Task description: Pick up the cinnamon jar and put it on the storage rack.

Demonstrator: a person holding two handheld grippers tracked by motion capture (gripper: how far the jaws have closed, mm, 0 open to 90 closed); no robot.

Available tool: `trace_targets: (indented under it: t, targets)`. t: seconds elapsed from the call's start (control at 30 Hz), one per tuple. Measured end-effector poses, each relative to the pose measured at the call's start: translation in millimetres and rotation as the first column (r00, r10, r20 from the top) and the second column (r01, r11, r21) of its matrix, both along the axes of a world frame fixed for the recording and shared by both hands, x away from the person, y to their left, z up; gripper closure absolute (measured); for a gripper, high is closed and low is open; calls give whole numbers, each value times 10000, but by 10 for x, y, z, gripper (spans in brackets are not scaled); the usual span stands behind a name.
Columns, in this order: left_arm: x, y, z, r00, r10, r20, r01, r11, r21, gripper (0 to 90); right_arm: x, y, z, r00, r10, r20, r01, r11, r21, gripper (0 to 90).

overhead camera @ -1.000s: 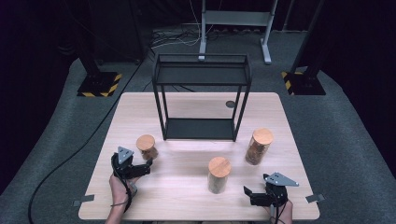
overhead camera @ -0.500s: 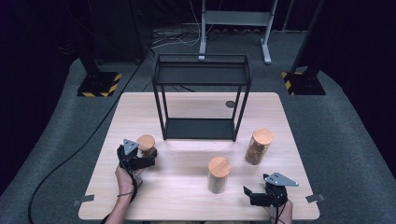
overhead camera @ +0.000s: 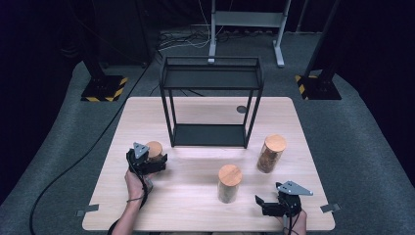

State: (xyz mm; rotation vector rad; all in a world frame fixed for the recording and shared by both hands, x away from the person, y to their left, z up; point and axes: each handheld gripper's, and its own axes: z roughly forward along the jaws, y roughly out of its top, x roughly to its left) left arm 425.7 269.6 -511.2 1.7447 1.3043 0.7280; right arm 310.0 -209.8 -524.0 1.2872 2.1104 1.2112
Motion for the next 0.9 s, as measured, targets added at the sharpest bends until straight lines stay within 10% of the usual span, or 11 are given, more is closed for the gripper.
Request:
trace_targets:
  t: [0.2,0.5,0.9]
  targets:
    - [14,-8,-21,10000,17,-42,-16,10000,97,5,1,-1,0,10000,-7,-6,7,10000,6,11]
    - [-6,7,-30,10000,-29,-12,29,9999,-108,242,6,1,-1,10000,20,-56,-20,10000,-1,13]
    - [-22,11,-30,9998,-211,61,211,9998,-14,252,7,1,-2,10000,30,-67,-30,10000,-11,14]
